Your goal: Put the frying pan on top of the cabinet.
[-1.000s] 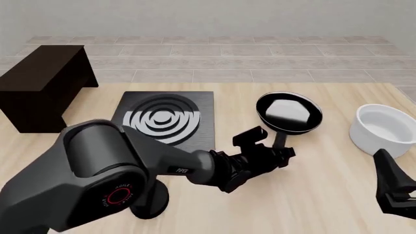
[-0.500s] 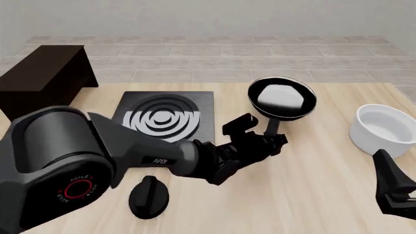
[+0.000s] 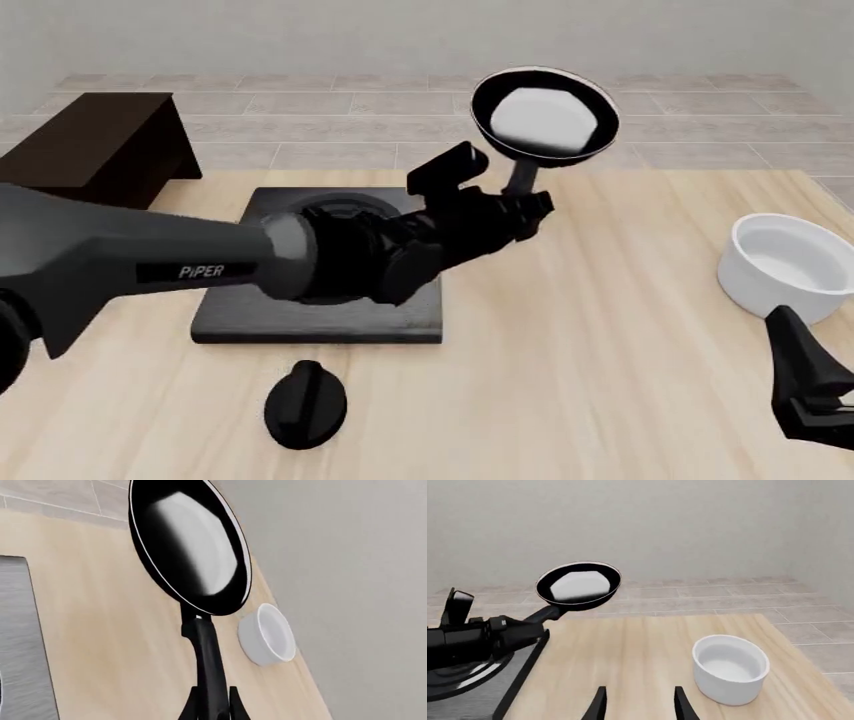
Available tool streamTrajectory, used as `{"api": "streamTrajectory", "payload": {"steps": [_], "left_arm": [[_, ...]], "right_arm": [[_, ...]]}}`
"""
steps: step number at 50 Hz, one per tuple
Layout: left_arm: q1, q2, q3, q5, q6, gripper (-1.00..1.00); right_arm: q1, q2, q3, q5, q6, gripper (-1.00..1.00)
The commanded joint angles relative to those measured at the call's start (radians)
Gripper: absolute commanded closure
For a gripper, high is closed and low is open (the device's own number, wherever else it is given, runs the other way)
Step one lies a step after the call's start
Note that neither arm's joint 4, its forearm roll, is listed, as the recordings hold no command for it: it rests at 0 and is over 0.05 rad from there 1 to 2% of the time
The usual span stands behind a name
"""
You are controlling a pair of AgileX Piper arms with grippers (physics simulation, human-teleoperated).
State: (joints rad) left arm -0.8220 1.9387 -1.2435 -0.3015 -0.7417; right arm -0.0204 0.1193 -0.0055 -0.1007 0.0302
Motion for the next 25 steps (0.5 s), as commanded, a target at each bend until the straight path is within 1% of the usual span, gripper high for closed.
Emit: {"api": "streamTrajectory", "payload": {"steps": [1,4,6,8,9,10,12,14,16,17,19,20,22,25], "left_arm": [[0.111,-0.126,-0.035,0.107,0.09,1.0],[0.143,-0.154,-0.034,0.135,0.11,1.0],[0.148,-0.171,-0.027,0.137,0.12,1.0],[0.179,-0.173,-0.034,0.158,0.122,1.0],[0.185,-0.19,-0.028,0.162,0.137,1.0],[0.21,-0.192,-0.035,0.175,0.148,1.0],[0.237,-0.2,-0.029,0.182,0.135,1.0],[0.266,-0.212,-0.031,0.201,0.158,1.0],[0.271,-0.221,-0.023,0.2,0.158,1.0],[0.29,-0.237,-0.02,0.208,0.168,1.0],[0.305,-0.25,-0.018,0.223,0.161,1.0],[0.323,-0.266,-0.018,0.23,0.178,1.0],[0.337,-0.275,-0.014,0.24,0.172,1.0],[0.382,-0.307,-0.01,0.264,0.198,1.0]], "right_arm": [[0.002,-0.008,-0.009,0.018,-0.004,-1.0],[0.002,-0.007,-0.009,0.016,-0.004,-1.0],[0.002,-0.003,-0.01,0.014,-0.005,-1.0],[0.002,0.003,-0.012,0.01,-0.005,-1.0],[0.003,0.006,-0.013,0.008,-0.006,-1.0],[0.003,0.008,-0.016,0.009,-0.006,-1.0],[0.003,0.011,-0.009,0.0,-0.007,-1.0],[0.005,0.013,-0.003,-0.007,-0.009,-1.0],[0.005,0.015,-0.001,-0.011,-0.008,-1.0],[0.005,0.015,-0.001,-0.011,-0.008,-1.0],[0.005,0.014,0.002,-0.013,-0.009,-1.0],[0.005,0.014,0.003,-0.014,-0.008,-1.0],[0.006,0.013,0.003,-0.014,-0.011,-1.0],[0.006,0.003,0.004,-0.006,-0.012,-1.0]]}}
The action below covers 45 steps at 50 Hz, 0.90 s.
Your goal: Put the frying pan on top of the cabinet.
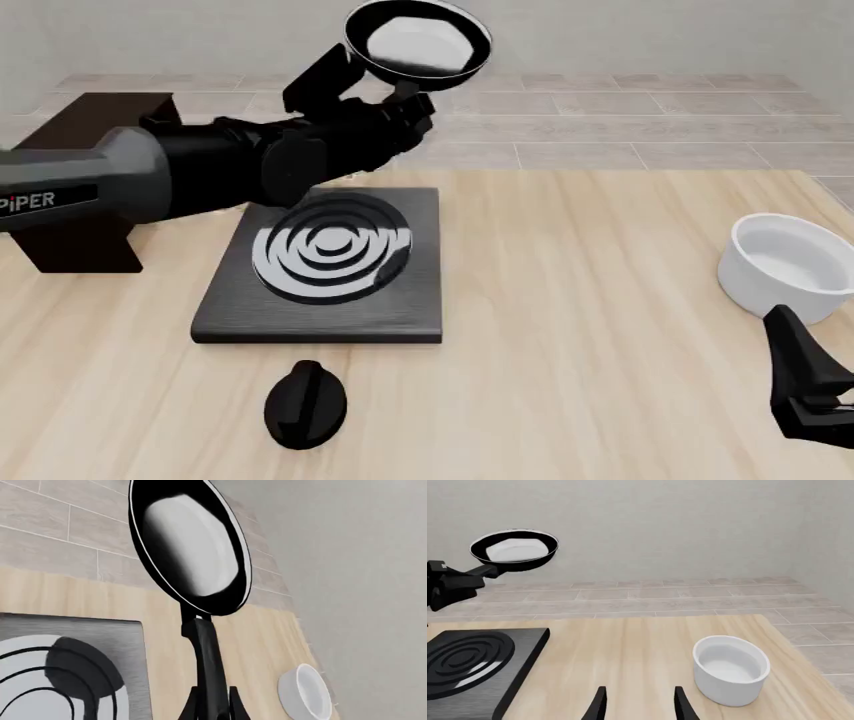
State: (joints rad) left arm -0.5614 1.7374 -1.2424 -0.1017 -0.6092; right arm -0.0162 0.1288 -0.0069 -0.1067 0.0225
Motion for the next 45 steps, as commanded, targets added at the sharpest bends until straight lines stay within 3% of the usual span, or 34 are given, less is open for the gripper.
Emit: {"api": "streamTrajectory", "payload": {"steps": [1,10,45], "left_arm": [[0.135,-0.11,-0.011,0.072,0.064,1.0],[0.206,-0.191,0.027,0.098,0.083,1.0],[0.496,-0.355,0.145,0.158,0.047,1.0]], "right_arm": [[0.001,-0.009,0.006,0.003,-0.004,-1.0],[0.004,-0.029,0.006,0.022,-0.008,-1.0],[0.011,-0.037,0.006,0.032,-0.012,-1.0]]}}
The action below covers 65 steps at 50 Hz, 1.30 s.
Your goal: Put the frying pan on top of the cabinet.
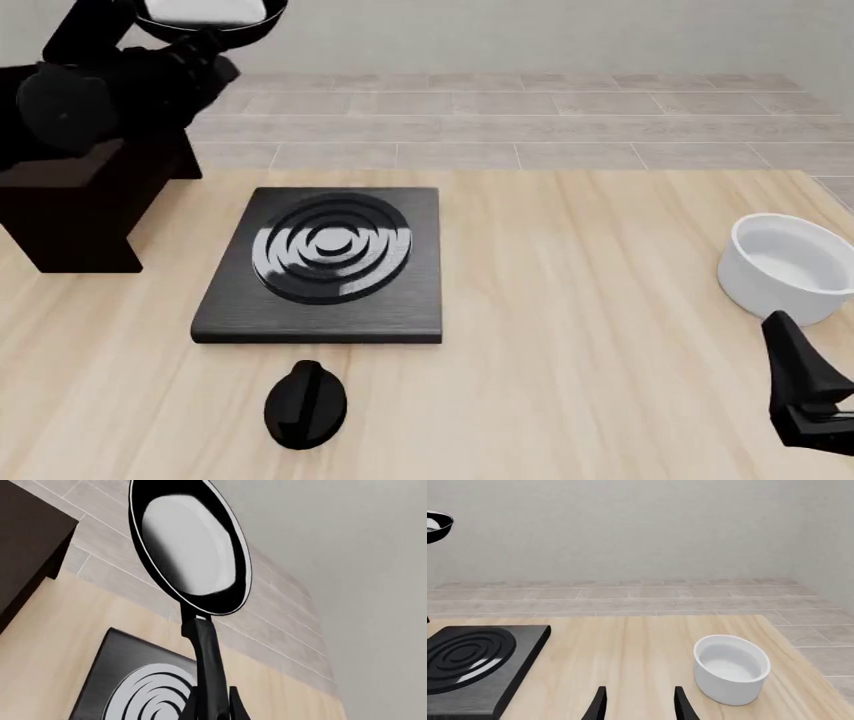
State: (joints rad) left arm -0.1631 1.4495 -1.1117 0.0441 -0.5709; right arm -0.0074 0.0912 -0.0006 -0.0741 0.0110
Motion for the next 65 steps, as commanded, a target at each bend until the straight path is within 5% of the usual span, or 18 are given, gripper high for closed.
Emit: {"api": "streamTrajectory", "payload": {"steps": [1,30,65], "left_arm": [[0.098,-0.068,0.014,0.012,0.009,1.0],[0.269,-0.213,0.184,-0.014,-0.094,1.0],[0.315,-0.192,0.255,-0.072,-0.179,1.0]], "right_arm": [[0.002,0.001,0.0,0.0,-0.001,-1.0],[0.006,-0.074,0.0,0.072,-0.013,-1.0],[0.007,-0.053,0.0,0.051,-0.009,-1.0]]}}
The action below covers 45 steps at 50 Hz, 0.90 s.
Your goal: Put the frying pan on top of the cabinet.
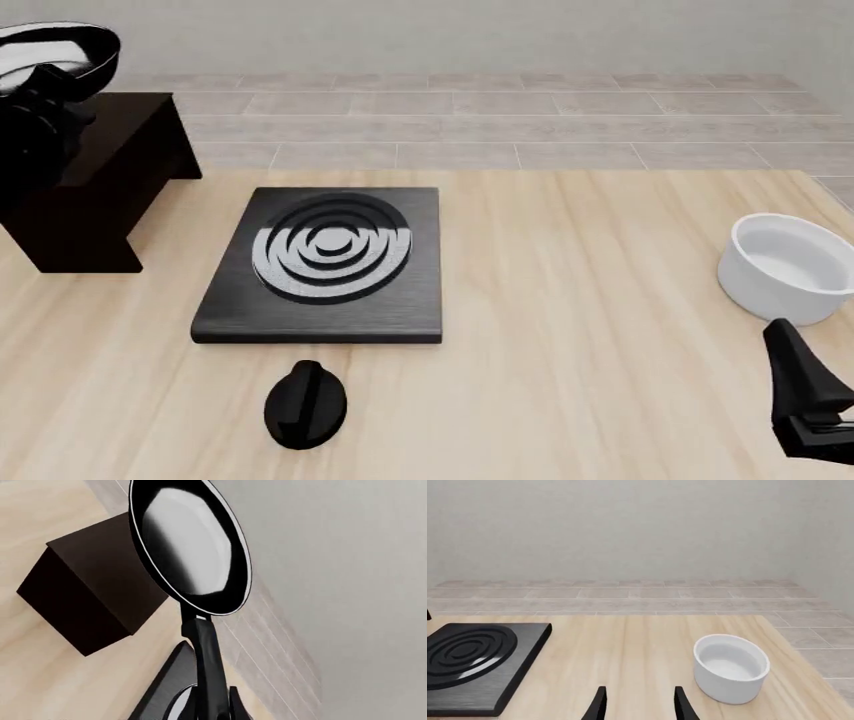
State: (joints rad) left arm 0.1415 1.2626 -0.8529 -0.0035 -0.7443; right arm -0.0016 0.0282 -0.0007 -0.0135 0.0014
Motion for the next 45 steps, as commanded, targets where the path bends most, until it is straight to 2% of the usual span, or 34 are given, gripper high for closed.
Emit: {"api": "streamTrajectory", "payload": {"steps": [1,23,45], "left_arm": [[0.009,-0.001,-0.001,-0.026,-0.006,1.0],[0.008,0.056,0.017,-0.069,-0.019,1.0],[-0.003,0.12,0.014,-0.116,-0.021,1.0]], "right_arm": [[0.001,0.015,0.0,-0.014,0.001,-1.0],[0.001,0.087,0.0,-0.084,0.003,-1.0],[0.0,0.071,0.0,-0.067,0.003,-1.0]]}}
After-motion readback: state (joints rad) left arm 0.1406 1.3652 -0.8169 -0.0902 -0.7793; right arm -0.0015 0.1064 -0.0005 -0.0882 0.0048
